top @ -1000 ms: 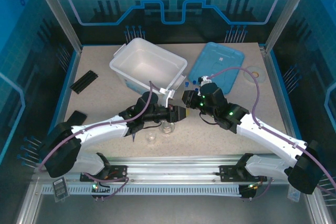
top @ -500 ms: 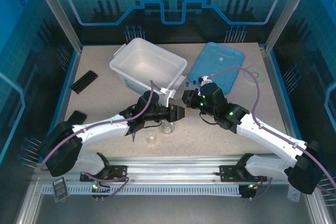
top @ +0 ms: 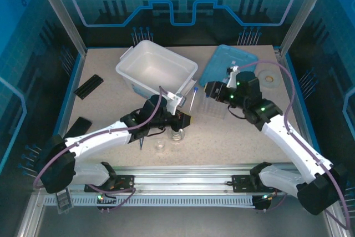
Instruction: Organize the chemistry lab equipment
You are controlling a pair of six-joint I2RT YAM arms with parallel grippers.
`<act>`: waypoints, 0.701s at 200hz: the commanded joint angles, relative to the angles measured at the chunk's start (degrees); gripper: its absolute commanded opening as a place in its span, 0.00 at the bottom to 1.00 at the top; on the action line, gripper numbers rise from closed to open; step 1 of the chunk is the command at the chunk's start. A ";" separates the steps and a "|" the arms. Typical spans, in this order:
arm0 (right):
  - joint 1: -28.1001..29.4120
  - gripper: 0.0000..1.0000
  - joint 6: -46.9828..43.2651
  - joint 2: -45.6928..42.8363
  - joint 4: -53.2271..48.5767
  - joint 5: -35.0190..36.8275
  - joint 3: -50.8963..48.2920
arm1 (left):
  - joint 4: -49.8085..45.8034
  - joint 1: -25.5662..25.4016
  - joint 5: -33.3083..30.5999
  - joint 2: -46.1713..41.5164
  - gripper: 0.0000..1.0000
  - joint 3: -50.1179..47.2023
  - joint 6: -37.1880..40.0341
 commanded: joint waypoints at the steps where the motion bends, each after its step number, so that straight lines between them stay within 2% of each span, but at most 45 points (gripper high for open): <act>1: -3.77 0.45 -4.49 3.88 -3.99 -17.69 2.93 | -7.61 0.08 -6.42 -1.45 0.10 2.74 8.21; 12: -4.21 0.45 -6.53 5.78 -6.12 -21.02 4.59 | -9.62 -0.03 -8.67 -1.42 0.10 3.39 9.95; 30: -4.27 0.45 -9.14 7.48 -9.11 -22.62 6.04 | -11.63 -0.34 -11.89 -1.49 0.10 3.94 11.69; 63: -4.24 0.45 -9.08 8.01 -7.72 -25.01 5.41 | -12.73 -2.29 -15.74 -1.19 0.10 4.19 13.70; 140: -3.56 0.45 -8.48 10.07 -5.07 -28.78 4.72 | -12.96 -5.76 -17.94 -0.17 0.11 4.95 16.13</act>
